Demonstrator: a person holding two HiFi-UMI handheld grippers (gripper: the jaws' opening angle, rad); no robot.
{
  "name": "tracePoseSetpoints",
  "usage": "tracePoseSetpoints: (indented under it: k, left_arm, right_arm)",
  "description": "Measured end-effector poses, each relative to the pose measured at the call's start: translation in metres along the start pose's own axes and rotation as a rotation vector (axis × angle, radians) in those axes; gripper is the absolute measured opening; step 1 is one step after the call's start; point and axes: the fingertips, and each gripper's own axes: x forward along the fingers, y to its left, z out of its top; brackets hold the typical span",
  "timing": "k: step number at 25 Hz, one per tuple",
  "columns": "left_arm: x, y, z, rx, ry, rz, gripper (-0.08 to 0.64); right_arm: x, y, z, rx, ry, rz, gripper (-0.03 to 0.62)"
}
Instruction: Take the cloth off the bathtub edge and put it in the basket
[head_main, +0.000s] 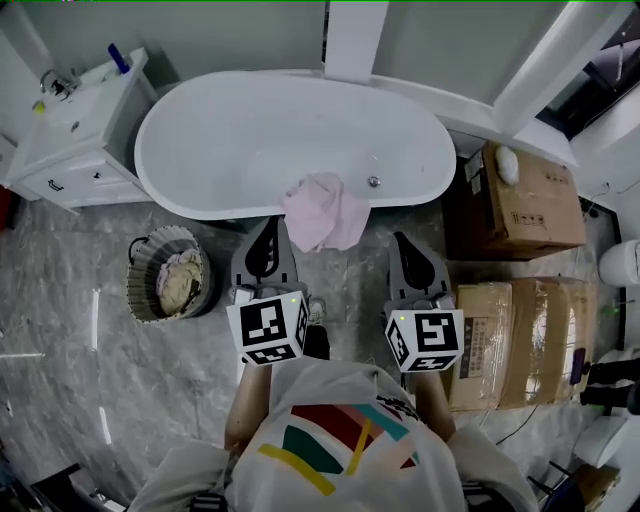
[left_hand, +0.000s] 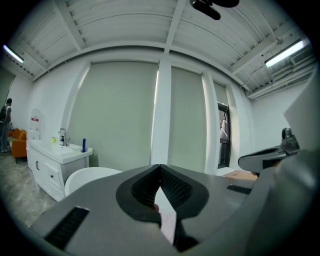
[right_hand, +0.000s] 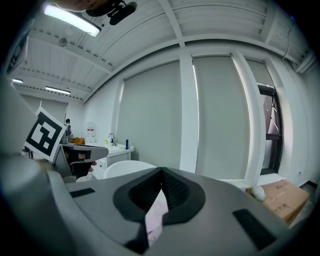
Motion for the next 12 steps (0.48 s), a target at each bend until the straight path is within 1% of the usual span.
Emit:
tracePoseSetpoints:
  k: [4,8,12]
  left_arm:
    - [0.054,0.026,0.015,0.003,-0.002,0.009,0.017]
    - [0.091,0.045,0.018,0.008,0.011,0.017,0.017]
    - [0.116,0.042,0.01,0.011,0.043,0.015,0.018]
  right_arm:
    - [0.054,-0.013,0.01,0.023,0.01,-0.01,0.012]
    - [0.089,-0.022,0.01,0.05,0.021,-0.029,0.012]
    - [0.107,-0.037,0.016,0.065,0.006,-0.038,0.012]
